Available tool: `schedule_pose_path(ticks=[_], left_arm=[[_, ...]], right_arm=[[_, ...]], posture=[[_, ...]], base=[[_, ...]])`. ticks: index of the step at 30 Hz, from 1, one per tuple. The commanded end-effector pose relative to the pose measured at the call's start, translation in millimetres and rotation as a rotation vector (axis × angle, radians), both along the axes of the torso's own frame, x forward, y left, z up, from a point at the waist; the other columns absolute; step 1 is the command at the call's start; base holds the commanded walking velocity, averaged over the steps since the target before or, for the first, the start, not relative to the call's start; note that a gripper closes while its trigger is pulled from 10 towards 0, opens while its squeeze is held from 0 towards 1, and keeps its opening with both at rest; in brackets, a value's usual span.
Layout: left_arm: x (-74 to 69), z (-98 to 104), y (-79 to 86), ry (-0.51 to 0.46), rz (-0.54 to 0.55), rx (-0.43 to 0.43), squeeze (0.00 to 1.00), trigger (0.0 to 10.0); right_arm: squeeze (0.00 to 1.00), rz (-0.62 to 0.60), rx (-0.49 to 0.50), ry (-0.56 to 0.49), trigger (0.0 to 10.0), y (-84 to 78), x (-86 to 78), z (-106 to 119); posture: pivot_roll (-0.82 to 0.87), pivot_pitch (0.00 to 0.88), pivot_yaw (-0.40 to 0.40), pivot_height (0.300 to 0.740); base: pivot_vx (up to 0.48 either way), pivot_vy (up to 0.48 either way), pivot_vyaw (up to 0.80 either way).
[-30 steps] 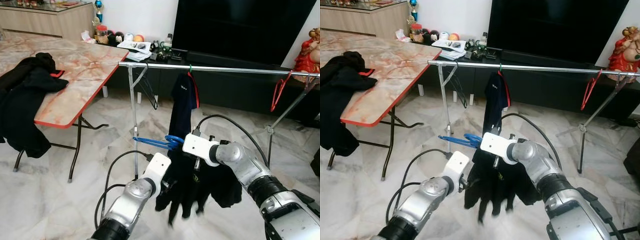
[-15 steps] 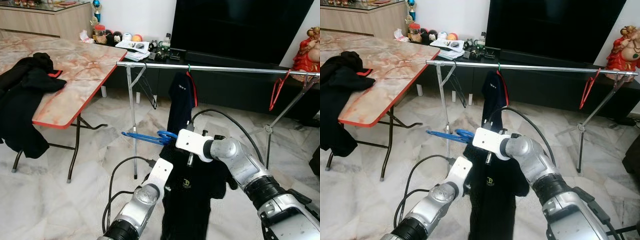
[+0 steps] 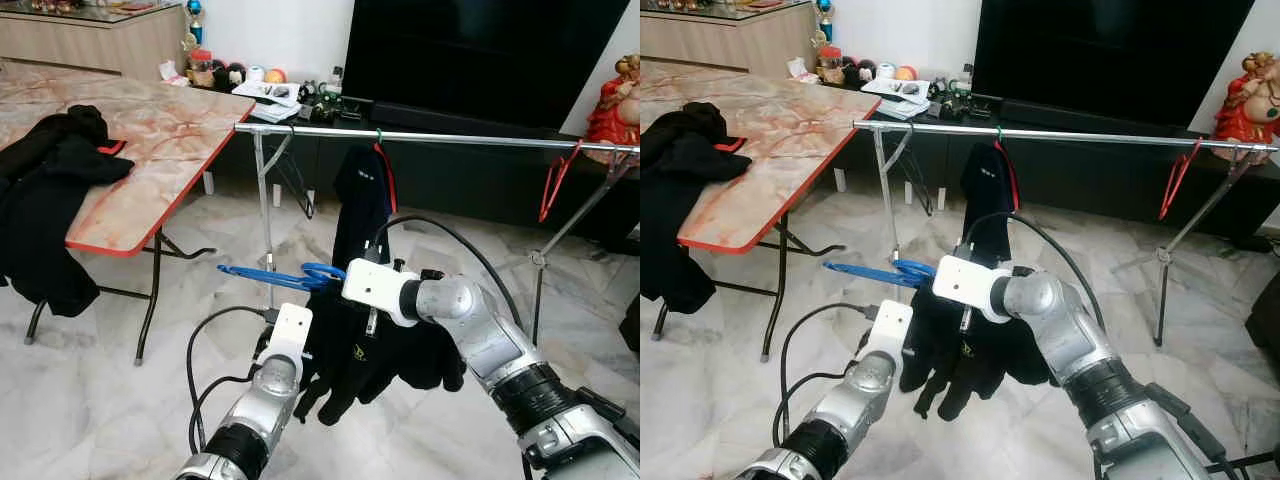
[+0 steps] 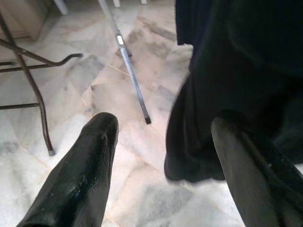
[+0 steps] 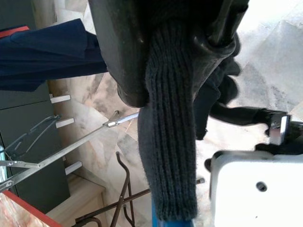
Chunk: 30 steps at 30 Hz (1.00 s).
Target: Hang hanger
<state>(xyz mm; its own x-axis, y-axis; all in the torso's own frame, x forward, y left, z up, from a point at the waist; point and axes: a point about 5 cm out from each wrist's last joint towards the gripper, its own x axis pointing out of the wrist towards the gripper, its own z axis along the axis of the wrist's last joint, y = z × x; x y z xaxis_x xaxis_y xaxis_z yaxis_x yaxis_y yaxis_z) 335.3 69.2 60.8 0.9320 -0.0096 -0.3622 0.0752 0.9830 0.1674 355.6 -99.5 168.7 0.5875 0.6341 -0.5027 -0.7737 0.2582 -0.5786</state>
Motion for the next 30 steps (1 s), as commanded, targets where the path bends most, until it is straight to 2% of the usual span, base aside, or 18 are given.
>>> schedule_pose_path(ticks=[1,4,5,7,9,10,11,12,16,18,20,27,30], left_arm=[[4.7,11,-8.9,-0.049,0.005,-0.062,0.0,10.0],[5.2,15,-17.7,-0.071,-0.026,-0.14,0.0,10.0],[4.3,19,-27.3,-0.087,-0.076,-0.198,0.0,10.0],[0.4,22,-43.0,-0.092,-0.2,-0.22,0.0,10.0],[-1.5,23,-48.5,-0.097,-0.242,-0.228,0.0,10.0],[-5.8,23,-57.7,-0.094,-0.322,-0.229,0.0,10.0],[-7.8,22,-61.4,-0.09,-0.357,-0.228,0.0,10.0],[-13.9,21,-70.4,-0.085,-0.456,-0.202,0.0,10.0],[-21.3,15,-77.6,-0.053,-0.541,-0.173,0.0,10.0],[-22.1,9,-75.5,-0.028,-0.525,-0.129,0.0,10.0],[-19.2,3,-67.2,0.018,-0.436,-0.102,0.0,10.0],[-12.9,-8,-43.0,0.095,-0.258,-0.084,0.0,10.0],[-12.3,-10,-40.6,0.115,-0.229,-0.091,0.0,10.0]], right_arm=[[0.0,0.007,0.027,-0.03,0.0,-2.0,-1.7,12],[0.0,0.011,0.028,-0.028,0.0,-1.3,-3.1,12],[0.0,0.012,0.029,-0.026,0.0,-0.7,-3.7,12],[0.0,0.011,0.03,-0.023,0.0,-0.3,-3.8,11],[0.0,0.011,0.028,-0.023,0.0,-0.3,-3.9,11],[0.0,0.009,0.029,-0.019,0.0,-0.5,-4.2,10],[0.0,0.008,0.03,-0.018,0.0,-0.6,-4.3,10],[0.0,0.006,0.023,-0.016,0.0,-1.0,-4.7,9],[0.0,0.004,0.022,-0.01,0.0,-1.1,-5.3,8],[0.0,0.004,0.025,-0.008,0.0,-0.1,-5.6,7],[0.0,0.008,0.028,-0.009,0.0,1.5,-6.2,8],[0.0,0.019,0.035,-0.012,0.0,4.2,-8.1,9],[0.0,0.021,0.038,-0.013,0.0,4.9,-8.5,10]], posture=[[0.03,0.0,-0.117,0.74],[0.03,0.0,-0.117,0.74],[0.03,0.0,-0.118,0.74],[0.03,0.0,-0.118,0.74],[0.03,0.0,-0.117,0.74],[0.03,0.0,-0.117,0.74],[0.03,0.0,-0.117,0.74],[0.04,0.0,-0.117,0.74],[0.04,0.0,-0.116,0.74],[0.04,0.0,-0.115,0.74],[0.04,0.0,-0.115,0.74],[0.04,0.0,-0.114,0.74],[0.04,0.0,-0.113,0.74]], base=[[0.0,0.0,0.0],[0.0,0.0,0.0],[0.0,0.0,0.0],[0.0,0.0,0.0],[0.0,0.0,0.0],[0.0,0.0,0.0],[0.0,0.0,0.0],[0.0,0.0,0.0],[0.0,0.0,0.0],[0.0,0.0,0.0],[0.0,0.0,0.0],[0.0,0.0,0.0],[0.0,0.0,0.0]])
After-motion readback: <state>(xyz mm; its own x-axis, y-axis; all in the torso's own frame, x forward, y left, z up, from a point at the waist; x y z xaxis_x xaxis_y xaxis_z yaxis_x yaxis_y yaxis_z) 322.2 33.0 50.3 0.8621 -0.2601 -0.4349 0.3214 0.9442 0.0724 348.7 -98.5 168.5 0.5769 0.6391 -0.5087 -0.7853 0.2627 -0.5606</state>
